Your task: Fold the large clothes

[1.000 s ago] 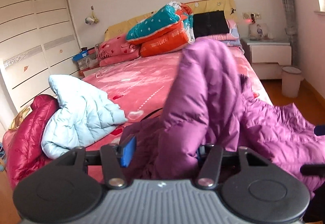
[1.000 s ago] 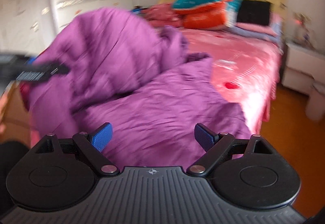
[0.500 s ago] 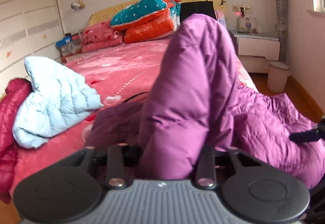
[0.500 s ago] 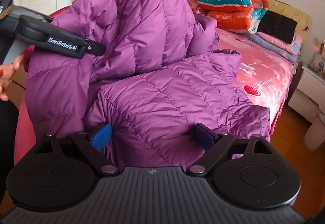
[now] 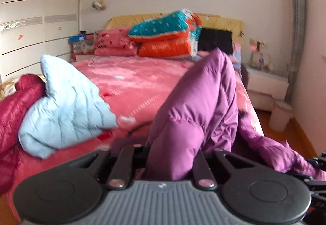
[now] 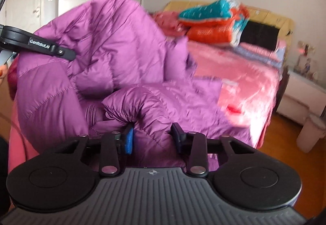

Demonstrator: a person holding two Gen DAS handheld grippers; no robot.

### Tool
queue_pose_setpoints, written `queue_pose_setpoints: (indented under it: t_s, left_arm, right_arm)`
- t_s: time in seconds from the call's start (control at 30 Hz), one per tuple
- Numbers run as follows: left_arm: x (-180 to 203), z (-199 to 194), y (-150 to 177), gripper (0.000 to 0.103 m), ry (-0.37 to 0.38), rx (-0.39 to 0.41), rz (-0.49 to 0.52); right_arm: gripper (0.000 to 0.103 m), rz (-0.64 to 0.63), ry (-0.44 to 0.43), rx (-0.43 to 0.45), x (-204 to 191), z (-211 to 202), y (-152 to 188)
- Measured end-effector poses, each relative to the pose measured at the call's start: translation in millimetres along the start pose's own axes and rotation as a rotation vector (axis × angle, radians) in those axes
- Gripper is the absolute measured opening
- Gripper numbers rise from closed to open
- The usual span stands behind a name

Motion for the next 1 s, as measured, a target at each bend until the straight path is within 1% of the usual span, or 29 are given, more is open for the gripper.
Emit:
queue_pose_setpoints:
  t_s: [0.17, 0.3, 0.43, 0.5, 0.53, 0.57, 0.6, 0.67, 0.73, 0.77, 0.83, 0.87, 0.93, 0.97, 1.0]
  left_arm:
    - [-31, 6, -42, 0.011, -0.031, 0.056, -0.036]
    - [-53, 16, -72, 0.011, -0.067, 0.097, -0.048]
    - [-74, 30, -100, 0.011, -0.112, 0.127, -0.055]
    - [-85, 38, -113, 0.011, -0.139, 0.14, -0.06]
    - [-91, 43, -119, 0.011, -0.152, 0.146, -0.065]
    - [-98, 47, -124, 0.011, -0.162, 0.151, -0.076]
    - [-104, 53, -128, 0.011, -0.17, 0.154, -0.092]
    - [-116, 66, -132, 0.011, -0.194, 0.148, -0.112]
    - [-128, 81, -130, 0.011, -0.229, 0.135, -0.115]
    - [-135, 89, -127, 0.011, -0.24, 0.123, -0.126]
    - [-147, 102, -118, 0.011, -0.26, 0.1, -0.149]
    - [-151, 106, -113, 0.011, -0.269, 0.089, -0.159]
    - [-153, 113, -103, 0.011, -0.286, 0.074, -0.162]
    - [-153, 115, -99, 0.011, -0.292, 0.072, -0.158]
    - [-153, 116, -95, 0.011, -0.298, 0.07, -0.155]
  right_arm:
    - [0.036, 0.036, 0.043, 0.087, 20, -4, -33]
    - [0.033, 0.06, 0.106, 0.132, 42, 6, -56]
    - [0.029, 0.095, 0.199, 0.178, 79, 20, -84]
    - [0.02, 0.121, 0.248, 0.202, 101, 28, -98]
    - [0.017, 0.137, 0.268, 0.215, 114, 32, -105]
    - [0.008, 0.153, 0.289, 0.227, 127, 37, -113]
    - [0.007, 0.159, 0.317, 0.237, 140, 43, -121]
    - [0.007, 0.159, 0.356, 0.242, 161, 58, -132]
    - [0.007, 0.188, 0.323, 0.193, 177, 85, -134]
    - [0.01, 0.209, 0.316, 0.171, 184, 95, -132]
    - [0.013, 0.244, 0.269, 0.102, 192, 118, -121]
    - [0.017, 0.261, 0.246, 0.08, 194, 127, -117]
    - [0.031, 0.313, 0.179, 0.044, 198, 139, -108]
    - [0.051, 0.349, 0.135, 0.034, 200, 142, -106]
    - [0.074, 0.386, 0.092, 0.028, 200, 143, -104]
Point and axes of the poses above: each gripper's, at about its wrist camera, not at the fingertips, and z roughly the way its jaws point, x to its right, y to its underside, the point moved 10 cm from there along z, roughly the way its jaws point, and after that the axes turned 10 degrees about -x, right-handed, at the moved point
